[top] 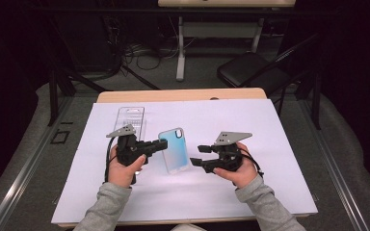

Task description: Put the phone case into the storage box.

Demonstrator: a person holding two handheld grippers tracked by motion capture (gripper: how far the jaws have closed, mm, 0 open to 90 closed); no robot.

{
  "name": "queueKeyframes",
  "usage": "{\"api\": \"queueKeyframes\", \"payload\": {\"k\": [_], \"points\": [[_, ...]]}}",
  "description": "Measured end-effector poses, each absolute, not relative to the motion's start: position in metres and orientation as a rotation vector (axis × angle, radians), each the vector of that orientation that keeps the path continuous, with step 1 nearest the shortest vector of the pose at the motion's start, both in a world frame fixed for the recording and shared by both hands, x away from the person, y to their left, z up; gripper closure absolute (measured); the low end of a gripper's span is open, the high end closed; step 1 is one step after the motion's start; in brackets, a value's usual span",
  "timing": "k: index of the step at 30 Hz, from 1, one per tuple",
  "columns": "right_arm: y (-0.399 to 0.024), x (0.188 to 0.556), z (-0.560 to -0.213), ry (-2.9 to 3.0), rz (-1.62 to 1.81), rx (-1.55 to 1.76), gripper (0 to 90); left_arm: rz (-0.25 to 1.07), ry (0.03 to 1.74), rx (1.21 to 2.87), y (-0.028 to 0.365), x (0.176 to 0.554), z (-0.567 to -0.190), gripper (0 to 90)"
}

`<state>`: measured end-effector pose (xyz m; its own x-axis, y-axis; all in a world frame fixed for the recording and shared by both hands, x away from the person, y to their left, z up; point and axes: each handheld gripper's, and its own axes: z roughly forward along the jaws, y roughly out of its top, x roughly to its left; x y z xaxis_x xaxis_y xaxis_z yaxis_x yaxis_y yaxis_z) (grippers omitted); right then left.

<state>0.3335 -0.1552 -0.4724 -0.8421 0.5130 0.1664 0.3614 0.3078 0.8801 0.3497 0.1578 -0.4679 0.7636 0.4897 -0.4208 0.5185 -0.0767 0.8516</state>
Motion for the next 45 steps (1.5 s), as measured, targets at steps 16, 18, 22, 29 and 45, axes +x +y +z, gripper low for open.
{"api": "queueKeyframes", "payload": {"k": [16,18,22,29,45], "points": [[-0.155,0.334,-0.475,2.453,1.625,0.809,46.0,-0.053,0.743,1.735,0.155,0.348,-0.465,81.7],[-0.155,0.334,-0.476,2.456,1.629,0.808,46.4,-0.055,0.741,1.735,0.155,0.348,-0.465,81.7],[-0.155,0.334,-0.476,2.464,1.638,0.805,47.3,-0.068,0.729,1.731,0.154,0.347,-0.464,81.7],[-0.155,0.334,-0.476,2.483,1.662,0.794,48.6,-0.1,0.697,1.725,0.151,0.346,-0.463,81.7],[-0.151,0.334,-0.48,2.542,1.698,0.776,54.9,-0.138,0.645,1.737,0.142,0.341,-0.462,81.7]]}}
